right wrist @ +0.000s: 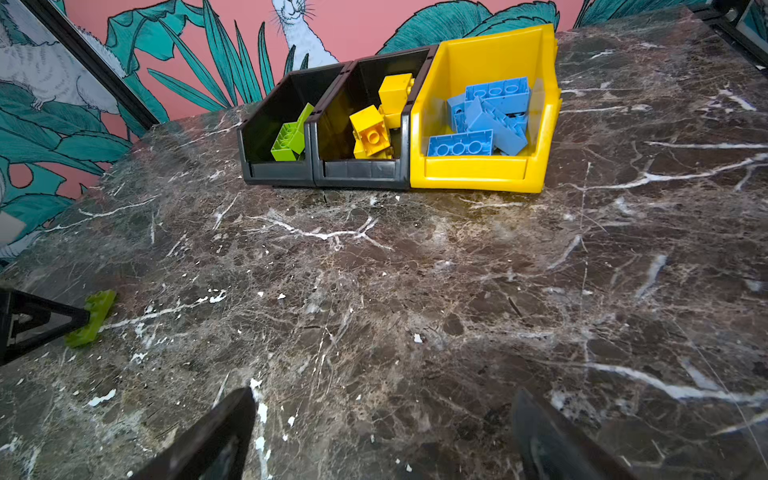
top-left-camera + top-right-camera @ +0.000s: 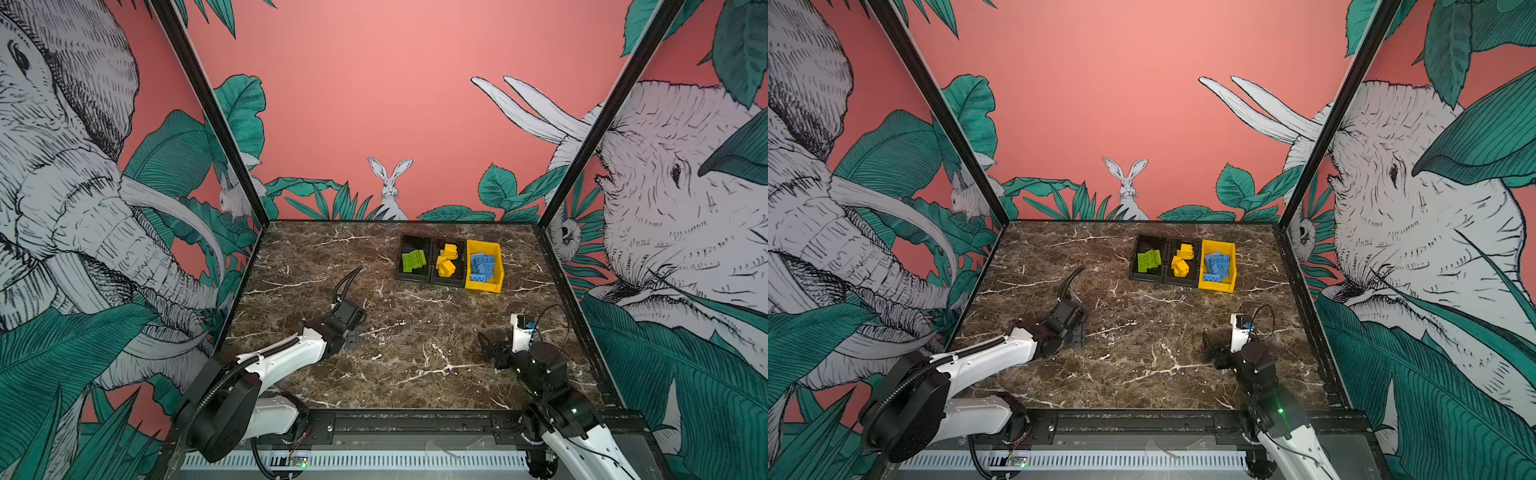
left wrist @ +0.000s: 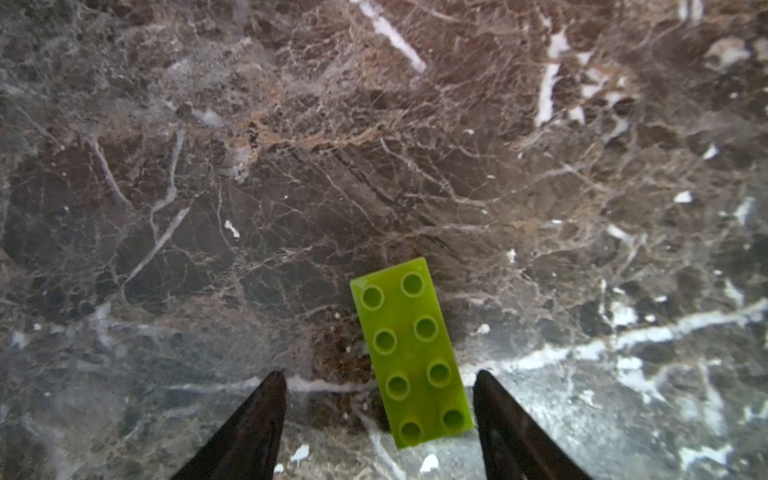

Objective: Sort the legos into containers by color
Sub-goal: 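Lower the left gripper and grasp the lime-green brick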

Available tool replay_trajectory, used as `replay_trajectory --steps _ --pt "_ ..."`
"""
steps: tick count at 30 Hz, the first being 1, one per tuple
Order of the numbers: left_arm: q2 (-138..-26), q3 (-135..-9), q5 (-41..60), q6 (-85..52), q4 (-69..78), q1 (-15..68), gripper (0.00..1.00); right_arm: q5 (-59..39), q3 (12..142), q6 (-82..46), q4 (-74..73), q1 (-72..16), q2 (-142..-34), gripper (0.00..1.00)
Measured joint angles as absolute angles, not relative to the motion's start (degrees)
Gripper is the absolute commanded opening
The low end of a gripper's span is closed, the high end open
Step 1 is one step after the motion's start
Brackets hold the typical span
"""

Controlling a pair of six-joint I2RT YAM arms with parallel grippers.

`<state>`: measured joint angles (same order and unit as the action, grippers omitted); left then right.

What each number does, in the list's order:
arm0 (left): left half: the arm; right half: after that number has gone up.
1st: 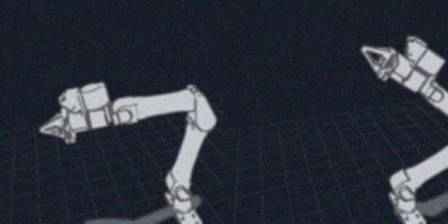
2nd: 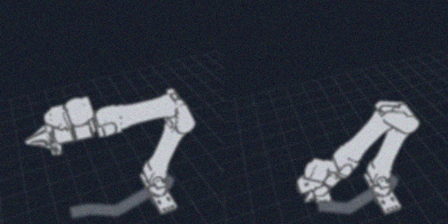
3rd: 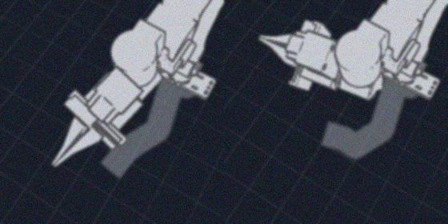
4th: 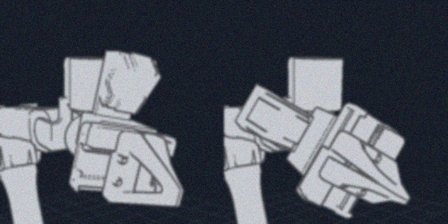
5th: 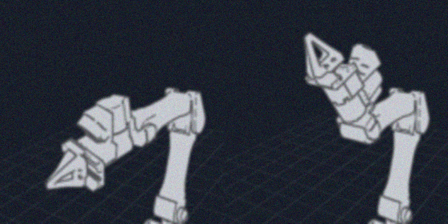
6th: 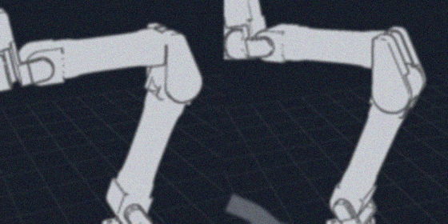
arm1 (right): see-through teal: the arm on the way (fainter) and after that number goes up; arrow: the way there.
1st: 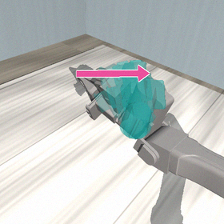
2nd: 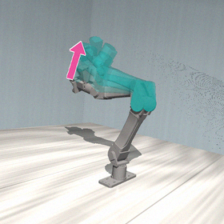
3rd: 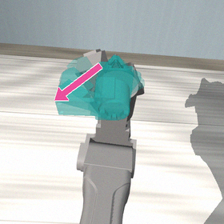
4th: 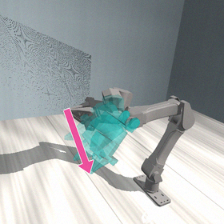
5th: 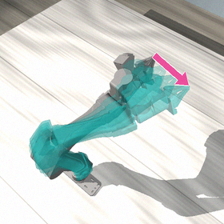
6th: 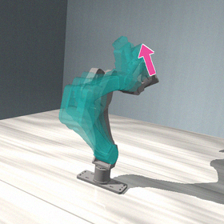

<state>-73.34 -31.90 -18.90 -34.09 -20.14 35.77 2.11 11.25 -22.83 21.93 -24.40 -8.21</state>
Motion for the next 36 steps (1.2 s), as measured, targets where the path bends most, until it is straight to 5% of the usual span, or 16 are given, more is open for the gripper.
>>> replay_trajectory --steps 10,19,36 --pt "-78.08 -30.74 -16.64 -34.0 -11.81 35.2 0.58 2.11 11.25 -22.83 21.91 -24.4 -8.38 0.95" --pt "-81.97 -33.36 -16.62 -32.95 -9.06 35.05 0.35 2.11 11.25 -22.83 21.91 -24.4 -8.56 0.95" --pt "-81.54 -38.48 -16.29 -28.73 -13.52 35.03 0.2 2.11 11.25 -22.85 21.96 -24.4 -8.08 0.95"
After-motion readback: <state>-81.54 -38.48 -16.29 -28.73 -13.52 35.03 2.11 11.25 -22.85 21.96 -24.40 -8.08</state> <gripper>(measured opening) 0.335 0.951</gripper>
